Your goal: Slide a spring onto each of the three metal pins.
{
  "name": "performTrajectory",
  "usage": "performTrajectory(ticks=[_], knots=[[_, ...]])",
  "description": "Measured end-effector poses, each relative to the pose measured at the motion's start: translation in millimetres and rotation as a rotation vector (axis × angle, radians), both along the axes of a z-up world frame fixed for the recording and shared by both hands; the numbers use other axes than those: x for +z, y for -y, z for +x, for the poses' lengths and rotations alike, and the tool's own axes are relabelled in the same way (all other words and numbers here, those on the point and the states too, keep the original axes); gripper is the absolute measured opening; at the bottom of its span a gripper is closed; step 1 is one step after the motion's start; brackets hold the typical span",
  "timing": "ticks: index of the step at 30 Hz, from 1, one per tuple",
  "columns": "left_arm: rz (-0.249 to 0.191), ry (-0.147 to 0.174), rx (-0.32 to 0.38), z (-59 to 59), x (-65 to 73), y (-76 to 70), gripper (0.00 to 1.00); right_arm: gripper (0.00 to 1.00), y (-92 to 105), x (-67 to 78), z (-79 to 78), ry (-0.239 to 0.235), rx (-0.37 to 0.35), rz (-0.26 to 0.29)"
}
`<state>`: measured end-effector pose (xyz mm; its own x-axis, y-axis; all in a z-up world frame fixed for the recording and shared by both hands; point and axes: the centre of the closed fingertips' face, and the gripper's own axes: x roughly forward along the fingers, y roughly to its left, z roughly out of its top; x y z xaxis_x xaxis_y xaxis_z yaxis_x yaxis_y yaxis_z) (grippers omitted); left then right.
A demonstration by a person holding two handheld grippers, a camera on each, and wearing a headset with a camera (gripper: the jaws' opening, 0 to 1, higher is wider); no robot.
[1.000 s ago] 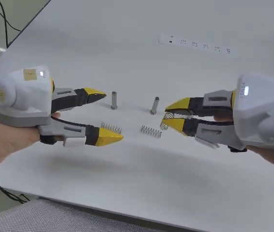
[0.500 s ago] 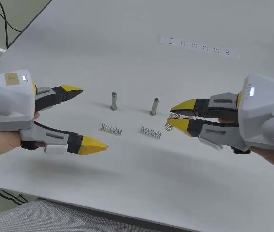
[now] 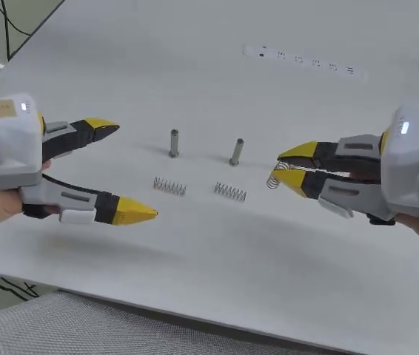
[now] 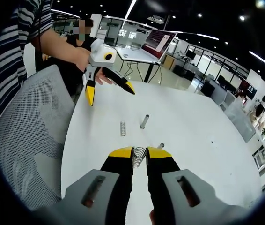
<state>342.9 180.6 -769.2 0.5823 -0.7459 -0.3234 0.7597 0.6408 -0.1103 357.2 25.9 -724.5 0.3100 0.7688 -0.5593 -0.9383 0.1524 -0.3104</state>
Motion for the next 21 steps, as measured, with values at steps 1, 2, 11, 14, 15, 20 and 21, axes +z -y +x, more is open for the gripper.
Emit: performTrajectory(ticks=[1,2,11,14,15,20,21], knots=[[0.002,0.001,0.001,0.1,0.0,-0.1,0.97,0.12,2.0,-0.8,1.8,-0.005,-0.003,-0.005],[0.004,0.001,0.002,0.2,-0.2,-0.3,0.97,0.12,3.1,-1.1,2.8,-0.008,-0.003,-0.009],[0.003,-0.004,0.005,-0.8,-2.7,-1.1,0.97,0.12,15.7,-7.9,13.8,-0.047,-0.010,-0.059],[0.004,-0.006,0.007,-0.8,-2.9,-2.2,0.97,0.12,18.0,-7.6,17.1,-0.059,-0.014,-0.059],[0.004,-0.007,0.007,-0.9,-3.1,-2.8,0.97,0.12,18.7,-8.8,17.1,-0.079,-0.015,-0.061],[0.003,-0.009,0.013,-0.2,-3.2,-4.3,0.97,0.12,22.2,-10.0,24.3,-0.065,-0.023,-0.076],[0.003,-0.009,0.013,-0.2,-3.2,-4.3,0.97,0.12,22.9,-8.9,26.8,-0.061,-0.028,-0.077]])
